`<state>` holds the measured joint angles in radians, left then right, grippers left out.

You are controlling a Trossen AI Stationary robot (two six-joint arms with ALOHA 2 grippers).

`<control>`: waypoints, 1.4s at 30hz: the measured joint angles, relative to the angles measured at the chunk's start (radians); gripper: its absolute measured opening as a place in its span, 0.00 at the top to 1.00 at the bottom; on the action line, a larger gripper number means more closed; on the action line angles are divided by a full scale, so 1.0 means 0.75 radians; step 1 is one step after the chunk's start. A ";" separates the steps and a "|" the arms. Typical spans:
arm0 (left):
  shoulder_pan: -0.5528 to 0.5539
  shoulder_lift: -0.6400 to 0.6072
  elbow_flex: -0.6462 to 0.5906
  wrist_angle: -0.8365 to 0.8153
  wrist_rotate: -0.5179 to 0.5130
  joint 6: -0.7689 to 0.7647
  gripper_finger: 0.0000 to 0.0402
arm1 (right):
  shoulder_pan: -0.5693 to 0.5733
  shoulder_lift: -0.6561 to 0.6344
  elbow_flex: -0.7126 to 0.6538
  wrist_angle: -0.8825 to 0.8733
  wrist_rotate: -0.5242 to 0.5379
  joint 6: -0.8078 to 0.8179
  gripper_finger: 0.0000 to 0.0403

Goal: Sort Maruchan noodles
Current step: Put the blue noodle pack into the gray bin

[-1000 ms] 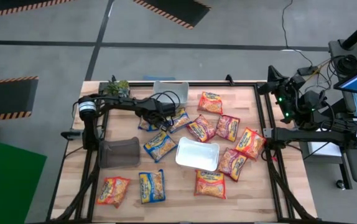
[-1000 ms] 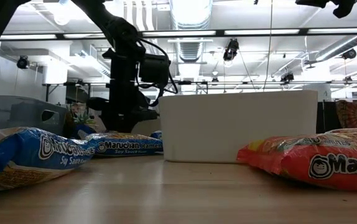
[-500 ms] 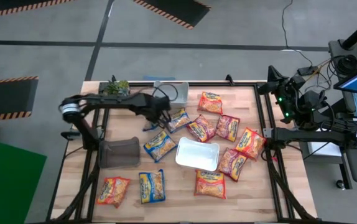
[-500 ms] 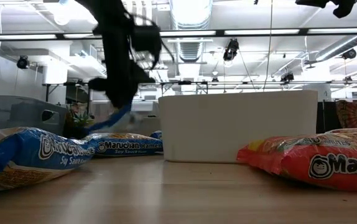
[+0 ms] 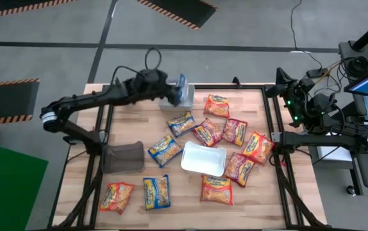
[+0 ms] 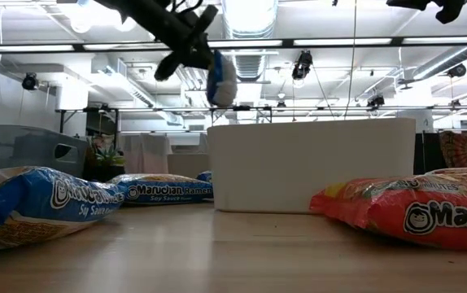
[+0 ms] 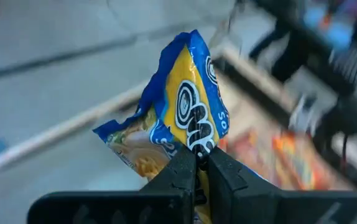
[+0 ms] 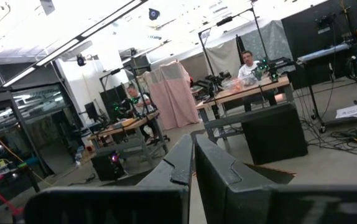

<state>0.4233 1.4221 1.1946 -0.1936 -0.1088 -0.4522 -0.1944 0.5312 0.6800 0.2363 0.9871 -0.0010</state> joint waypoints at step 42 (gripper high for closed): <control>0.215 0.590 0.003 0.382 0.195 -0.274 0.88 | 0.000 0.000 0.000 -0.001 0.001 0.003 0.98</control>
<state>0.5846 1.8648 1.1965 0.0928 0.0376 -0.6574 -0.1944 0.5312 0.6800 0.2359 0.9874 0.0011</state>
